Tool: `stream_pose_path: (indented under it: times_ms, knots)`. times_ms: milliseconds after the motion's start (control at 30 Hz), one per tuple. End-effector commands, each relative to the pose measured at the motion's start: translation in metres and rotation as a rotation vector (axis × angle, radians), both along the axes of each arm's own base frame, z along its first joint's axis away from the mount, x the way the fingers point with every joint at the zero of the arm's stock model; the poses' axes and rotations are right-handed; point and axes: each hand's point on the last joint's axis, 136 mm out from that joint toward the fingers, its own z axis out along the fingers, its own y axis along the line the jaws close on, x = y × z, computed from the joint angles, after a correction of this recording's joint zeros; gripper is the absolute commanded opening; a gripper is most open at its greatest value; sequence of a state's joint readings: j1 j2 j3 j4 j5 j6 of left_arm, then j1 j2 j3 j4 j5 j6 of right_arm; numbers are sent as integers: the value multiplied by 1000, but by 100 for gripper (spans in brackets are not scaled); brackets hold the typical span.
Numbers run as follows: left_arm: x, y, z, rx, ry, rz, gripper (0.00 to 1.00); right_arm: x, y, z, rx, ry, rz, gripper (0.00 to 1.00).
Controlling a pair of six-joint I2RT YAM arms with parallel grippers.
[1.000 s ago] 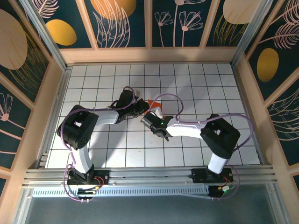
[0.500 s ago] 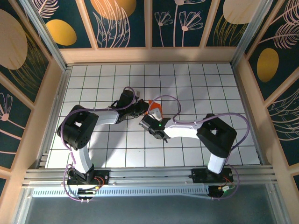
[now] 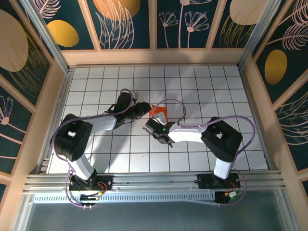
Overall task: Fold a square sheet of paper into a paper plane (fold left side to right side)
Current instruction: Fourth fold the wing at the center of the table.
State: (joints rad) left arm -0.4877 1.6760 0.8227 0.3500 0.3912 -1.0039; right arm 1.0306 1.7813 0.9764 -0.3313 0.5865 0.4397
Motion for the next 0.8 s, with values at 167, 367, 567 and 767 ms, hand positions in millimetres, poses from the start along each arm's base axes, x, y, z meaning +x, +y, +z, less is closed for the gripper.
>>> stream_pose_path:
  times_ms: [167,367,567,767]
  knots:
    - [-10,53,10,87,-39,52,42,-5,13,12,284,136,129,0]
    - [-21,48,1,72,-24,-4,42,-14,15,12,450,259,218,0]
    - [-30,41,-8,38,5,-45,41,-17,15,8,579,340,252,0]
    - [-36,36,-11,36,15,-67,41,-17,14,3,638,391,264,0]
